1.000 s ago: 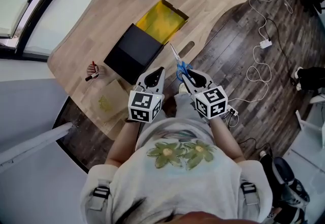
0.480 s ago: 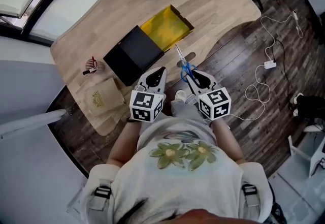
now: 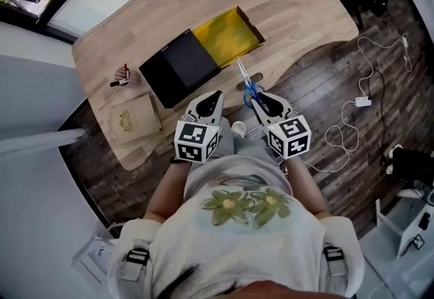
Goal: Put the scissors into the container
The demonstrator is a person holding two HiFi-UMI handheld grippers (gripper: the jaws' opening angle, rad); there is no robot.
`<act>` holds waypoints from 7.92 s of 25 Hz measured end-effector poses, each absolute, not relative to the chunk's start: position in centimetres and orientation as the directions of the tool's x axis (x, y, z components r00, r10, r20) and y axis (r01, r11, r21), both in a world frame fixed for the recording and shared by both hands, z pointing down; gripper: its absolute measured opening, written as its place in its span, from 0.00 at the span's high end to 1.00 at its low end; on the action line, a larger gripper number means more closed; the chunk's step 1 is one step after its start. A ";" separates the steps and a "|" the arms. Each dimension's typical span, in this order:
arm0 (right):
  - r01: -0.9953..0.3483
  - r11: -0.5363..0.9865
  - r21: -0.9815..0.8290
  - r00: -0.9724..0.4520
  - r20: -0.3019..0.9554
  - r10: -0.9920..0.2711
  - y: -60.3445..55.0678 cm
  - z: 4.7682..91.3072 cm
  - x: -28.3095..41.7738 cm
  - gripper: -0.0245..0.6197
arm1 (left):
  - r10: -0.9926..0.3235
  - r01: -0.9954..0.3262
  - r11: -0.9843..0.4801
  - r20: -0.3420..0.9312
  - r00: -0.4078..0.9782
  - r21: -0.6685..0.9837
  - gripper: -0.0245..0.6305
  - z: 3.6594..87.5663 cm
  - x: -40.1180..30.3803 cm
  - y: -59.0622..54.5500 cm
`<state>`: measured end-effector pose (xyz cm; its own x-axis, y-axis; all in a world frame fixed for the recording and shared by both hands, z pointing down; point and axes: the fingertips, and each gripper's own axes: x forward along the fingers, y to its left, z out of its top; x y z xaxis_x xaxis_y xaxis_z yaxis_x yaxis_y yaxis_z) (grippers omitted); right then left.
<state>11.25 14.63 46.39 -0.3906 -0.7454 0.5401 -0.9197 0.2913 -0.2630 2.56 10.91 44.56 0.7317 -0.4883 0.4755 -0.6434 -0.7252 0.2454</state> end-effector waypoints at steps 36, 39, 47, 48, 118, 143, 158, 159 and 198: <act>-0.876 0.437 -0.206 -0.456 0.651 -0.607 1.4 50.1 13.7 0.84 | -0.473 -0.669 -0.683 0.521 0.710 0.291 0.95 47.0 5.4 -0.3; -0.863 0.469 -0.187 -0.465 0.655 -0.596 -0.2 50.2 13.9 0.84 | -0.471 -0.673 -0.677 0.529 0.706 0.296 0.95 47.4 5.3 -1.3; -0.827 0.537 -0.167 -0.490 0.682 -0.542 -2.8 51.6 13.6 0.84 | -0.472 -0.694 -0.648 0.549 0.690 0.315 0.95 48.7 4.5 -3.2; -0.820 0.547 -0.168 -0.496 0.685 -0.534 -3.1 51.7 13.4 0.84 | -0.473 -0.697 -0.643 0.551 0.688 0.318 0.95 48.8 4.4 -3.4; -0.562 0.823 -0.084 -0.480 0.843 -0.242 -10.2 61.7 10.8 0.84 | -0.478 -0.783 -0.498 0.635 0.607 0.373 0.95 54.0 -0.1 -9.9; -0.504 0.862 -0.051 -0.418 0.888 -0.192 -10.7 63.4 10.0 0.84 | -0.503 -0.802 -0.459 0.632 0.590 0.384 0.95 54.5 -1.1 -10.3; -0.487 0.872 -0.056 -0.392 0.906 -0.161 -10.6 64.3 9.6 0.84 | -0.507 -0.807 -0.444 0.634 0.584 0.389 0.95 54.8 -1.8 -10.3; -0.487 0.872 -0.055 -0.389 0.907 -0.160 -10.6 64.3 9.6 0.84 | -0.508 -0.807 -0.443 0.633 0.584 0.390 0.95 54.8 -1.8 -10.4; -0.463 0.884 -0.068 -0.302 0.949 -0.086 -10.9 67.1 9.7 0.84 | -0.497 -0.808 -0.436 0.643 0.583 0.396 0.95 55.6 -1.8 -10.5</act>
